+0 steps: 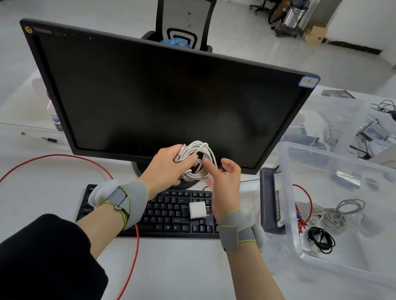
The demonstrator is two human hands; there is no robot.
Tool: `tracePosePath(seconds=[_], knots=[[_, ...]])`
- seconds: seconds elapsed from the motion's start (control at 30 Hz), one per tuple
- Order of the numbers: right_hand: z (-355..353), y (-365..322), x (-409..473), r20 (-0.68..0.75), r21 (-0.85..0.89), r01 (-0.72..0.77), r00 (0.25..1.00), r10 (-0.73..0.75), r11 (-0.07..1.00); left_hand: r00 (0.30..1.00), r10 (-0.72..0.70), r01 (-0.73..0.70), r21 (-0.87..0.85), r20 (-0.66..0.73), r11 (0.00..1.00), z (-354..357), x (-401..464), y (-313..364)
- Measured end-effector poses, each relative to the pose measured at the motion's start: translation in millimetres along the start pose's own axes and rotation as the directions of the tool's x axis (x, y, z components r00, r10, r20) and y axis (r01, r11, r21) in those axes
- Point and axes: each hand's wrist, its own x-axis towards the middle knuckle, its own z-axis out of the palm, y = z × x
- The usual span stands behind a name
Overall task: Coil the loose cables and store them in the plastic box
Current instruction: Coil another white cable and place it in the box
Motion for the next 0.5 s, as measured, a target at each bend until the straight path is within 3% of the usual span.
tracePosePath(seconds=[0.07,0.13,0.3,0.5], knots=[[-7.3,-0.6,5.0,0.183,0.19,-0.229,0.964,0.195,0.955,1.0,0.01,-0.01,-0.031,0.017,0.999,0.4,-1.4,0.6],[-13.8,-1.3,6.2,0.333,0.223,-0.351,0.904,0.267,0.909,0.999,0.017,-0.016,-0.044,0.031,0.999,0.7,-1.7,0.0],[-12.9,1.5,4.2,0.414,0.178,-0.292,0.889,0.197,0.94,0.998,0.009,-0.005,-0.071,0.061,0.997,-1.8,-3.4,0.0],[-11.3,2.7,4.9,0.384,0.154,-0.211,0.913,0.138,0.965,0.998,0.008,-0.004,-0.058,0.056,0.998,-2.4,-3.9,-1.2]])
